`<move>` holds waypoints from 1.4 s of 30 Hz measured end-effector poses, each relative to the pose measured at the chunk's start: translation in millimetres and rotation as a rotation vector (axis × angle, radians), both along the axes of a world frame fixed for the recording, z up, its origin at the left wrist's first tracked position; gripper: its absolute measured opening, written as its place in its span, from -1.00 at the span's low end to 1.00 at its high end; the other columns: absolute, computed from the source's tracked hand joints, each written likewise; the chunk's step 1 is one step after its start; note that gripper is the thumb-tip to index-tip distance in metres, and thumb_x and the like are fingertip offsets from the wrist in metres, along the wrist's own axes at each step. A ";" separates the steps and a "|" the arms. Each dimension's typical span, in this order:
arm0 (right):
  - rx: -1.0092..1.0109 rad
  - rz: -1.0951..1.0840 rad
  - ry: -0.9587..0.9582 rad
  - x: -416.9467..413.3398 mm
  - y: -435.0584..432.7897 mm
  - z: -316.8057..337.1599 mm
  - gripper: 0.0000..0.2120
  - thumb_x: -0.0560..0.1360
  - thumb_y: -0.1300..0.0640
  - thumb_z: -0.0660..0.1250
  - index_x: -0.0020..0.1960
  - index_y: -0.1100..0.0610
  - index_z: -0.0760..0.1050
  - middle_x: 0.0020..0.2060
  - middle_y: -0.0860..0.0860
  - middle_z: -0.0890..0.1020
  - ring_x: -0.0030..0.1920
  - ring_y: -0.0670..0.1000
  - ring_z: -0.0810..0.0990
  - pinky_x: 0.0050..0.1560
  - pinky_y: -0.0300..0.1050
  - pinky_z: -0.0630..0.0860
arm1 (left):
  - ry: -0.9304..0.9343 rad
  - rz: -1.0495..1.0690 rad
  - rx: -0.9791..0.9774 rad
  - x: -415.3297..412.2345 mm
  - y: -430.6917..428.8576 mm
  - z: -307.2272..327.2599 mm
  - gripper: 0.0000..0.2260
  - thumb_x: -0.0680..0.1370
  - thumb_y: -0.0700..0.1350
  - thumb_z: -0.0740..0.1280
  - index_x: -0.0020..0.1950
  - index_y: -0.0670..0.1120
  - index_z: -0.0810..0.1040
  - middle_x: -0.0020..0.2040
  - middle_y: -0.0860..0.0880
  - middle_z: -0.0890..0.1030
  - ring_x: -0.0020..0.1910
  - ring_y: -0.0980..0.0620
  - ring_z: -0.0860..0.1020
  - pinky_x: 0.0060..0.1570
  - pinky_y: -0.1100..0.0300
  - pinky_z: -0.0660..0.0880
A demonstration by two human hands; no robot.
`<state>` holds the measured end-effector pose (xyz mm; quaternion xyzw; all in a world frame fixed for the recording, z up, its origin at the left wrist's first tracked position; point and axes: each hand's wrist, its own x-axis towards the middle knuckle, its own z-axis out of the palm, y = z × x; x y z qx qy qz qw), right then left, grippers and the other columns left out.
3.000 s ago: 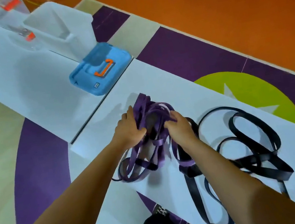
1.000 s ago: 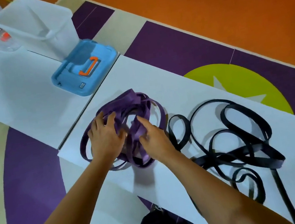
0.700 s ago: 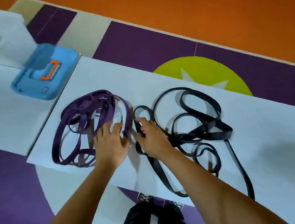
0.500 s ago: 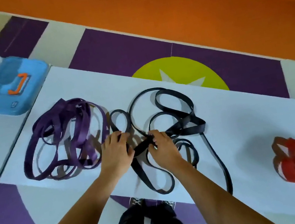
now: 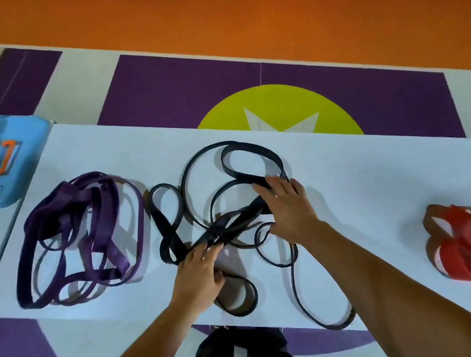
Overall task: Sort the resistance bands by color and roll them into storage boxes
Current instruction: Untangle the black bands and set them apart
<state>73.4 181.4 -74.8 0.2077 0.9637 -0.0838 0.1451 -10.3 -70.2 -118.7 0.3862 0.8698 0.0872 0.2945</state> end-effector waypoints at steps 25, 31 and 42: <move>-0.411 -0.401 0.352 45.0 29.5 44.0 -0.71 0.61 0.12 0.24 0.31 -0.09 0.47 0.09 -0.02 0.53 0.16 0.10 0.50 0.24 0.03 0.37 | 0.145 0.132 0.108 -5.8 22.2 26.1 -0.72 0.43 -0.16 0.46 0.04 -0.03 0.43 0.01 0.01 0.49 -0.01 -0.12 0.53 -0.01 0.01 0.44; -0.804 -0.548 0.599 41.2 7.2 94.0 -0.69 0.53 0.12 0.23 0.17 -0.21 0.52 0.10 -0.03 0.63 0.06 0.05 0.62 0.23 0.17 0.55 | -0.053 0.151 0.261 0.8 34.7 57.8 -0.29 0.51 0.00 0.47 0.57 0.03 0.18 0.45 -0.06 0.43 0.32 -0.12 0.52 0.25 -0.05 0.51; -0.821 -0.416 0.571 44.0 14.0 158.9 -0.64 0.56 0.36 0.31 0.13 -0.07 0.58 0.14 -0.02 0.64 0.12 0.07 0.62 0.19 -0.07 0.57 | -0.142 -0.059 -0.014 -33.3 66.4 64.8 -0.54 0.62 -0.07 0.32 0.49 -0.02 0.29 0.10 -0.08 0.64 0.06 -0.10 0.61 0.07 -0.05 0.57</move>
